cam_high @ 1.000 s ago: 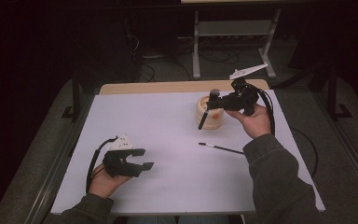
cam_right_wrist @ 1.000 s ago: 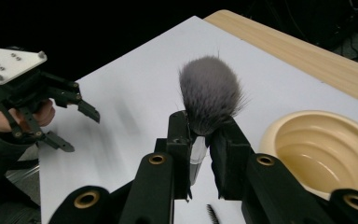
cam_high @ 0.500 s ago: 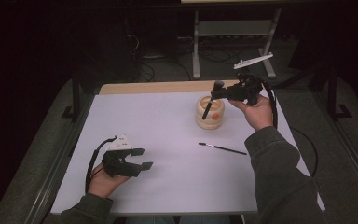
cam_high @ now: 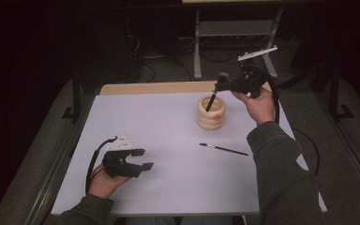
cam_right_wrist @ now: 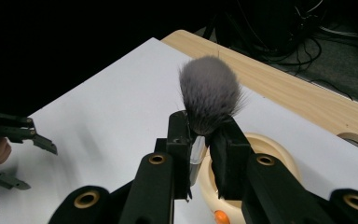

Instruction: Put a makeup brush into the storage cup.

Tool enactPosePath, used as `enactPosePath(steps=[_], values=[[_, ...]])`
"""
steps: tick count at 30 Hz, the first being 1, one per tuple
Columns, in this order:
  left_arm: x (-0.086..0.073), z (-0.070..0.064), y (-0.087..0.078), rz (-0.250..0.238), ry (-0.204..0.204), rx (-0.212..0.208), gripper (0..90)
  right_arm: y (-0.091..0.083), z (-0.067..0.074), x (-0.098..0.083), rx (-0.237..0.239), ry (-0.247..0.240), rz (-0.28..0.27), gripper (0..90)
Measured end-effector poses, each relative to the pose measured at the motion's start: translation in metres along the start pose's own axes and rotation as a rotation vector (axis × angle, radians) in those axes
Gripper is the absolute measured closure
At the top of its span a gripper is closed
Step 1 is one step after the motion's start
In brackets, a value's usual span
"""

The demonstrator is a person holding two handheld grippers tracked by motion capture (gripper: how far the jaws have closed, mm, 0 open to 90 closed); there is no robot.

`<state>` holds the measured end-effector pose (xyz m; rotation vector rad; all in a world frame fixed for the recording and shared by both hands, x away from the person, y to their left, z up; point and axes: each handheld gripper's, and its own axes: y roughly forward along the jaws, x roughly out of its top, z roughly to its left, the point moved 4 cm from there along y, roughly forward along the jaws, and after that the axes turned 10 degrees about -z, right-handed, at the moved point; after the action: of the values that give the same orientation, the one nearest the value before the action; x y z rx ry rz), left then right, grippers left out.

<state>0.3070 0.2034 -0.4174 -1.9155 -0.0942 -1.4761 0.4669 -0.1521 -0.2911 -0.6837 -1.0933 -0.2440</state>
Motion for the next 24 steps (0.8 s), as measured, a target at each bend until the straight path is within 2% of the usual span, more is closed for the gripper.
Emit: enactPosePath(steps=[2, 7, 12, 16, 19, 24], values=[[0.000, 0.000, 0.000, -0.009, -0.012, -0.001, 35.1, 0.001, -0.003, 0.001, -0.009, 0.007, -0.001, 77.4], [0.000, 0.000, 0.000, -0.004, -0.006, 0.000, 34.6, 0.002, -0.009, 0.002, -0.038, 0.020, -0.005, 77.4], [0.000, 0.001, 0.000, -0.001, -0.017, -0.001, 34.0, 0.004, -0.017, 0.002, -0.066, 0.032, -0.007, 77.4], [0.000, 0.000, 0.000, -0.005, -0.008, -0.002, 33.9, 0.006, -0.022, 0.001, -0.087, 0.043, -0.006, 77.4], [0.000, 0.001, 0.000, -0.008, -0.021, 0.000, 33.7, 0.008, -0.024, 0.000, -0.098, 0.046, -0.006, 77.4], [0.000, 0.002, -0.001, -0.006, -0.011, 0.003, 33.4, 0.011, -0.028, -0.004, -0.118, 0.055, 0.002, 77.4]])
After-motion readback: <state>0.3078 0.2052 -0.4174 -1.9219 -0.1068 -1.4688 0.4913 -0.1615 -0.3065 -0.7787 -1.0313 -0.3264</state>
